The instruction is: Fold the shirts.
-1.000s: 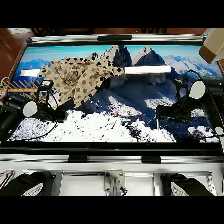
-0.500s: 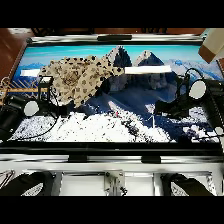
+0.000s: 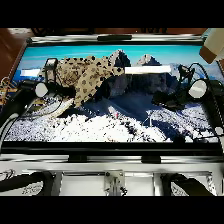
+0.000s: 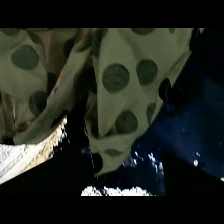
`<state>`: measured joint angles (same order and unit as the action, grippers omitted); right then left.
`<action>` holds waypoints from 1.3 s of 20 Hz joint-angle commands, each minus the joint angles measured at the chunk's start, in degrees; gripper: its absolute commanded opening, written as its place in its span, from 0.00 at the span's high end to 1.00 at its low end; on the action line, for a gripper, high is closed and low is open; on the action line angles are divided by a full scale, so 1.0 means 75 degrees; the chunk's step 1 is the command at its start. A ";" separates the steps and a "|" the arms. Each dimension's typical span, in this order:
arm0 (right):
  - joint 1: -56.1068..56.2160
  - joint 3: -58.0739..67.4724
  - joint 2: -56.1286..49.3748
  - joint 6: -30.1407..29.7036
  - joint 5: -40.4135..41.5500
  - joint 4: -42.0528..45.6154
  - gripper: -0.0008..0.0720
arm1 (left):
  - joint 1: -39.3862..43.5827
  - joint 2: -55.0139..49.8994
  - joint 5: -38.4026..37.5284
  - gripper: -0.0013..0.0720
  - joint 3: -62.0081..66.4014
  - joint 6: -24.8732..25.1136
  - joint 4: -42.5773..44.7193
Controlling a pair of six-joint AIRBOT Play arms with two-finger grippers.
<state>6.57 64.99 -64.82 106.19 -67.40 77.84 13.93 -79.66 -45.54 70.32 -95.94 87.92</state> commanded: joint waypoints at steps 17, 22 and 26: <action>0.0006 0.0475 0.0239 -0.0781 0.1058 0.0111 0.14 | -0.0195 -0.2961 -0.1789 0.92 0.5493 0.0469 -0.2020; 0.0006 0.2133 0.1201 -0.0743 0.1040 0.2457 0.14 | 0.1212 -0.0831 -0.1177 0.92 0.6149 0.0679 -0.2757; 0.0006 0.3252 0.2090 0.0058 0.1040 0.4176 0.14 | 0.2926 -0.0417 -0.1148 0.92 0.5931 0.0673 -0.2754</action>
<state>6.59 83.68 -53.43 102.98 -59.70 98.48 28.03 -85.76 -55.20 115.09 -91.35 68.16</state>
